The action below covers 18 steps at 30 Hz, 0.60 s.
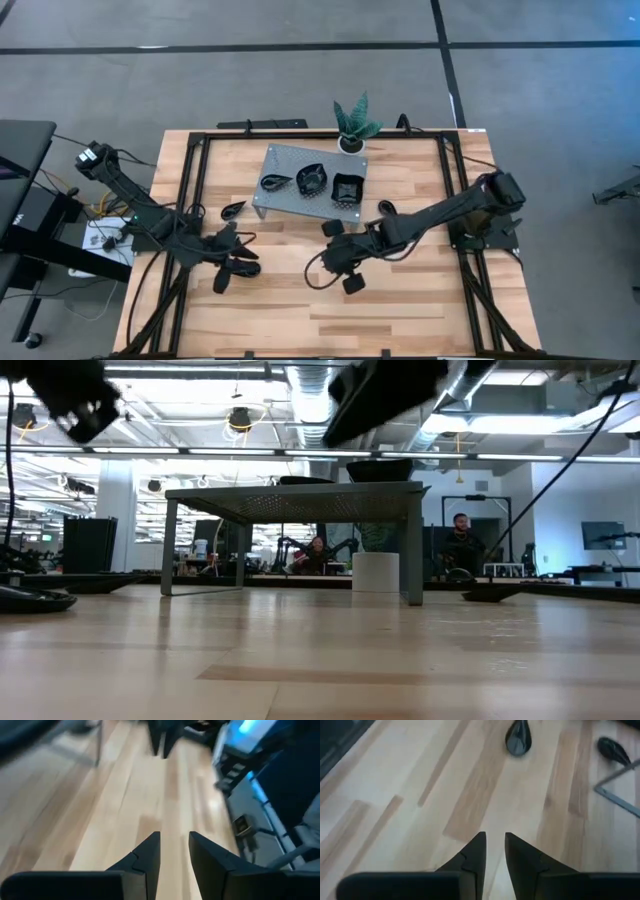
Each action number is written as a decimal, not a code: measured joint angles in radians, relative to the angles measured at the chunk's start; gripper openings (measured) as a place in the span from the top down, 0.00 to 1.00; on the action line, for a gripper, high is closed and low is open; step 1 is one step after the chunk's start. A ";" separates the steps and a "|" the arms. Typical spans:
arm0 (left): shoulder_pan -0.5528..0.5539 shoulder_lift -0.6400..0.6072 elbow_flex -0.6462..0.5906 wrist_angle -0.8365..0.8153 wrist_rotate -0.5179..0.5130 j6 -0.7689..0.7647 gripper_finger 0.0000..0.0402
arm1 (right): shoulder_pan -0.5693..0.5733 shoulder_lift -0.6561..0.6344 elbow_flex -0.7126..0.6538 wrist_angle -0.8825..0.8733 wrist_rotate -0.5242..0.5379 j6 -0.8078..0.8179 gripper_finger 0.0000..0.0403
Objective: Pick & Place Mini shaped plates
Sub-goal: Stack the drop shaped plate on top of the drop shaped plates on the shelf
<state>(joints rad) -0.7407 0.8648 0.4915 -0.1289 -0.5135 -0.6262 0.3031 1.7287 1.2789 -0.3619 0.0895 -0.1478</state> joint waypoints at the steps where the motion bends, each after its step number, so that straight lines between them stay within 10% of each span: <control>1: 0.000 0.001 0.000 -0.035 0.008 -0.041 0.74 | 0.000 0.000 -0.044 0.074 0.000 0.000 0.84; 9: 0.004 0.001 -0.033 -0.423 -0.014 -0.406 0.74 | -0.023 -0.009 -0.099 0.174 -0.007 -0.010 0.84; 18: 0.126 0.001 -0.170 -0.483 -0.062 -0.522 0.74 | -0.022 -0.017 -0.098 0.186 -0.014 -0.016 0.84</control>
<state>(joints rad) -0.6151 0.8661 0.3211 -0.6124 -0.5758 -1.1480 0.2813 1.7119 1.1805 -0.1758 0.0757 -0.1638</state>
